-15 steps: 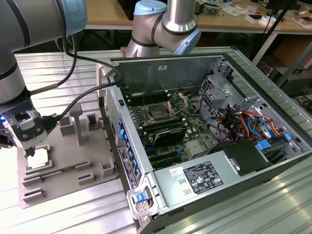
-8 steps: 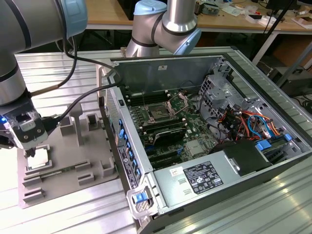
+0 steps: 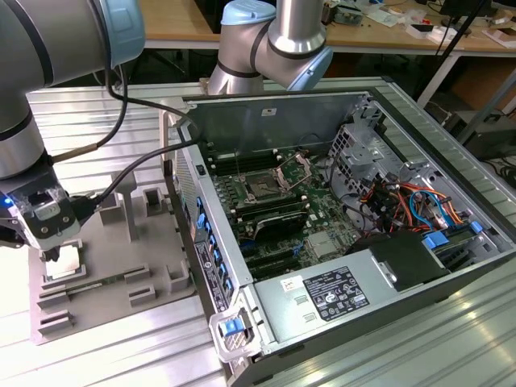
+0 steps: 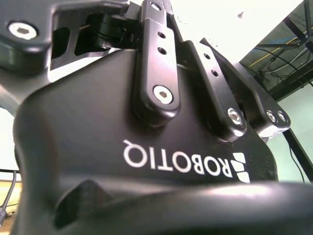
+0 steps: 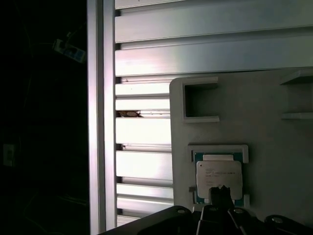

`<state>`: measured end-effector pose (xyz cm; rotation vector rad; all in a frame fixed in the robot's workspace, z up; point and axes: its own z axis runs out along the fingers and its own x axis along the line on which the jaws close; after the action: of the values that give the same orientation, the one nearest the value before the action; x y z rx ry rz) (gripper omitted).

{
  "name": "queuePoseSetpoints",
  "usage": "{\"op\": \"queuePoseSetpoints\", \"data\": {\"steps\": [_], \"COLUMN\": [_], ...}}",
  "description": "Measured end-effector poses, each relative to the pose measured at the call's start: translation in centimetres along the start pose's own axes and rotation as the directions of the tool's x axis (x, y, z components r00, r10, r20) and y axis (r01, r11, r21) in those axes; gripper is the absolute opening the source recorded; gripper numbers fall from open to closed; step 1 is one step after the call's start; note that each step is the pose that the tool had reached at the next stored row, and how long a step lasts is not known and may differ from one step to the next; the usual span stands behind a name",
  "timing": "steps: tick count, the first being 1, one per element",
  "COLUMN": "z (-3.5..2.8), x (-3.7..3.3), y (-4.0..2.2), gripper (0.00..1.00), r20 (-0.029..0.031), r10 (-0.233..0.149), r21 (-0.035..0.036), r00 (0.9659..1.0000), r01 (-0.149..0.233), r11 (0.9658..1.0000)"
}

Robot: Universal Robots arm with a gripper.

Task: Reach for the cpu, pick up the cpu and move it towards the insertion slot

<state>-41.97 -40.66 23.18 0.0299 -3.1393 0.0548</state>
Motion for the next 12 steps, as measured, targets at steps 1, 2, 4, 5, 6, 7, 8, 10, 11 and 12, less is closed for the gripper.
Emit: {"op": "queuePoseSetpoints", "data": {"steps": [1, 2, 4, 5, 6, 7, 8, 10, 11, 12], "z": [0.03, 0.09, 0.16, 0.18, 0.21, 0.25, 0.27, 0.33, 0.35, 0.37], "x": [0.0, 0.0, 0.0, 0.0, 0.0, 0.0, 0.0, 0.0, 0.0, 0.0], "y": [0.0, 0.0, 0.0, 0.01, 0.01, 0.01, 0.01, 0.01, 0.01, 0.01], "gripper": [0.11, 0.11, 0.11, 0.11, 0.11, 0.11, 0.11, 0.11, 0.11, 0.11], "r20": [0.0, 0.0, 0.0001, 0.0001, 0.0001, 0.0, 0.0, 0.0001, 0.0, 0.0], "r10": [0.0, 0.0, 0.0, 0.0, 0.0, 0.0, 0.0, 0.0, 0.0, 0.0], "r21": [-0.0001, -0.0001, -0.0001, -0.0001, -0.0001, 0.0, 0.0, -0.0001, 0.0, 0.0], "r00": [1.0, 1.0, 1.0, 1.0, 1.0, 1.0, 1.0, 1.0, 1.0, 1.0], "r01": [0.0, 0.0, 0.0, 0.0, 0.0, 0.0, 0.0, 0.0, 0.0, 0.0], "r11": [1.0, 1.0, 1.0, 1.0, 1.0, 1.0, 1.0, 1.0, 1.0, 1.0]}}
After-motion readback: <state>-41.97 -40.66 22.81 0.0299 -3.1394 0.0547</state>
